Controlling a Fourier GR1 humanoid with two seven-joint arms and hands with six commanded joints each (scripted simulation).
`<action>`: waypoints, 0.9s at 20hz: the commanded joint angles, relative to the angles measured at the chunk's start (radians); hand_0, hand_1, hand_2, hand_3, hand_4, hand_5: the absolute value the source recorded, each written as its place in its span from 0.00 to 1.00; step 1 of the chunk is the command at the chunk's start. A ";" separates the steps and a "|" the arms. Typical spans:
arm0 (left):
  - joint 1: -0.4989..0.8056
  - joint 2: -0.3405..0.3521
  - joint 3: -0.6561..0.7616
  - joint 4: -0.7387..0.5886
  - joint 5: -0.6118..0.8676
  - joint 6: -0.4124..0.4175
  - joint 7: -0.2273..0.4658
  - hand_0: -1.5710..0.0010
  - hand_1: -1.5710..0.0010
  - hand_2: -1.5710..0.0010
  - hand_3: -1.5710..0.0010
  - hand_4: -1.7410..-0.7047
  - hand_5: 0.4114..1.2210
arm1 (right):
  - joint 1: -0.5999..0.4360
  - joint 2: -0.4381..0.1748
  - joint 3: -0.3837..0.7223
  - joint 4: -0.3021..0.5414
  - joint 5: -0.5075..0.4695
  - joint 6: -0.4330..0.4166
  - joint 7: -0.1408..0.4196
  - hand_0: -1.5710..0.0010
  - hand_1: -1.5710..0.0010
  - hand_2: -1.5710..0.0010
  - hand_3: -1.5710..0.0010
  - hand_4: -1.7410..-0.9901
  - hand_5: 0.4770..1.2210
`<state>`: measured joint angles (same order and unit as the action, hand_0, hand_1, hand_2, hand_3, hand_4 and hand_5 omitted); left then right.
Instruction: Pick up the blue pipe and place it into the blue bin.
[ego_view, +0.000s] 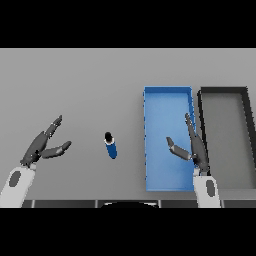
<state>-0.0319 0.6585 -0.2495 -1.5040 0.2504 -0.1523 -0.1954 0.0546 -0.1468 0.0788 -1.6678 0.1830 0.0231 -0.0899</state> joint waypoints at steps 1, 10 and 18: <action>0.010 0.006 -0.020 -0.017 -0.006 -0.020 0.008 1.00 1.00 1.00 1.00 0.69 0.17 | -0.006 -0.001 -0.003 0.015 0.000 0.001 0.000 1.00 1.00 1.00 1.00 0.75 0.19; -0.003 -0.091 -0.202 -0.097 -0.096 -0.070 0.125 1.00 1.00 1.00 1.00 0.58 0.05 | 0.022 0.010 0.009 -0.011 -0.001 0.006 0.012 1.00 1.00 1.00 1.00 0.72 0.18; -0.105 -0.275 -0.261 0.038 -0.165 -0.026 0.111 1.00 1.00 1.00 1.00 0.57 0.06 | 0.018 0.012 0.007 -0.009 0.000 0.006 0.023 1.00 1.00 1.00 1.00 0.72 0.19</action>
<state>-0.1371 0.3827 -0.5112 -1.4660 0.0851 -0.1774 -0.0826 0.0729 -0.1343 0.0863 -1.6764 0.1828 0.0288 -0.0656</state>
